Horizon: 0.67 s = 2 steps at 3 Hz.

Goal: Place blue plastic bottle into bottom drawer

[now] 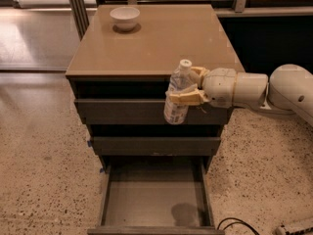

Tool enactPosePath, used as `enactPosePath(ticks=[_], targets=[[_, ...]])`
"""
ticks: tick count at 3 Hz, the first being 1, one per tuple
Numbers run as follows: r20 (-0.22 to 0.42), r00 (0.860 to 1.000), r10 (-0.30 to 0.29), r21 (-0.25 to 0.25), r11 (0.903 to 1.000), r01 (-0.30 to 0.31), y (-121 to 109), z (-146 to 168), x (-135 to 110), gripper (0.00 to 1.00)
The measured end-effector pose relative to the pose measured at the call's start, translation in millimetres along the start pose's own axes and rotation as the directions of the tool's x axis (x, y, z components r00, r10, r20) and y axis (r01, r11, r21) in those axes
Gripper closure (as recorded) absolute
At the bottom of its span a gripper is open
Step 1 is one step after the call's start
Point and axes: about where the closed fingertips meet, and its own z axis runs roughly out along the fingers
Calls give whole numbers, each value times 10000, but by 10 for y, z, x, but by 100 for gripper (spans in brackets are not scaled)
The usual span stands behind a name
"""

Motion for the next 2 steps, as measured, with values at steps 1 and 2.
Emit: enactPosePath(ticks=[1,2], targets=[[-59,10000,-18,-87,10000,18,12,14,13,100],[-247,9994,227,-254,9994,-233,133,52,271,100]])
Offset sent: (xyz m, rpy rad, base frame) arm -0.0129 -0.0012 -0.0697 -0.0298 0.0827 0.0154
